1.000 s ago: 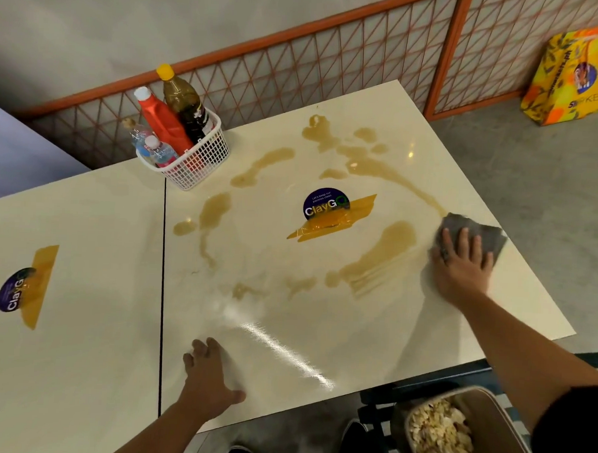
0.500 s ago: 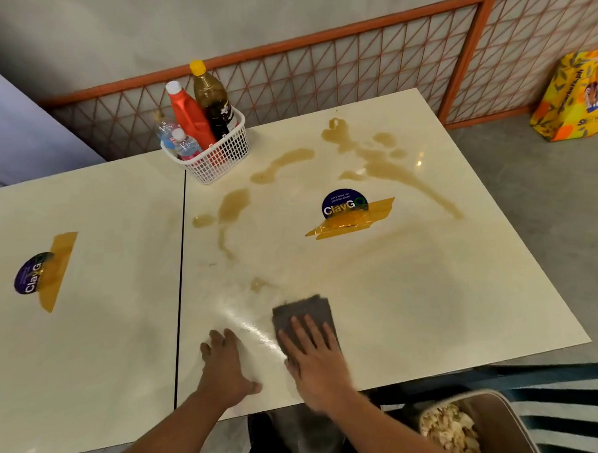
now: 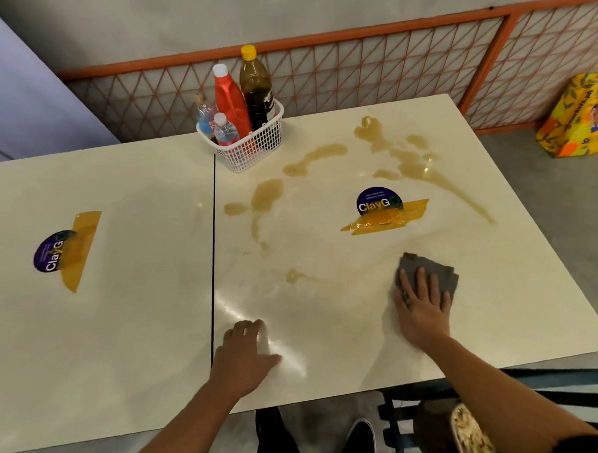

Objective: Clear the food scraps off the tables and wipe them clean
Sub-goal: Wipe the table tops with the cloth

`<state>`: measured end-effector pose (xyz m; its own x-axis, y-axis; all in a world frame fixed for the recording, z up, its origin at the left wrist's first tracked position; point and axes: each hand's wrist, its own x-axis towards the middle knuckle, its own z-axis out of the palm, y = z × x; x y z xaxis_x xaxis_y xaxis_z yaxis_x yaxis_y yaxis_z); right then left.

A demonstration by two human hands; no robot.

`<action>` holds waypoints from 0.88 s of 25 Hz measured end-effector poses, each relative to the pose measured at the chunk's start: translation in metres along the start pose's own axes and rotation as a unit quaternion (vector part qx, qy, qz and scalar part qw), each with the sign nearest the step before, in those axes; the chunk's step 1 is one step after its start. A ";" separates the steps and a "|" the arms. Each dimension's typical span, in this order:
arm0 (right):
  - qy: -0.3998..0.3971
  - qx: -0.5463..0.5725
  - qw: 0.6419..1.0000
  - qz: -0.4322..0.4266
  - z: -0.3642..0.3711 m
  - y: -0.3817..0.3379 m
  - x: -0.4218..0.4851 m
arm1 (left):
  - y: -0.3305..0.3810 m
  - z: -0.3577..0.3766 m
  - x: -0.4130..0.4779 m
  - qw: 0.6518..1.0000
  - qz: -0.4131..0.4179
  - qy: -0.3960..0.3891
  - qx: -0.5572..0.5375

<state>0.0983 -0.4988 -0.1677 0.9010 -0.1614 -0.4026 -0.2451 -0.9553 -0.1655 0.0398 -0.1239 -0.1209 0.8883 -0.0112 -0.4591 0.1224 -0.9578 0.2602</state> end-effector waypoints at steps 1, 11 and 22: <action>-0.001 0.002 1.000 -0.004 0.002 -0.024 0.002 | -0.009 -0.003 -0.001 0.999 0.012 0.036 -0.010; -0.010 -0.116 0.886 -0.449 0.103 -0.223 -0.115 | -0.087 -0.031 0.027 0.991 -0.036 0.127 -0.020; 0.011 -0.099 0.929 -0.357 0.060 -0.277 0.009 | -0.124 -0.052 0.050 0.990 -0.067 0.118 -0.025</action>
<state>0.1529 -0.2210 -0.1799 0.8161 0.5277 -0.2354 0.4860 -0.8473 -0.2144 0.0924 0.0094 -0.1323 0.9403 0.1883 -0.2834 0.2629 -0.9307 0.2541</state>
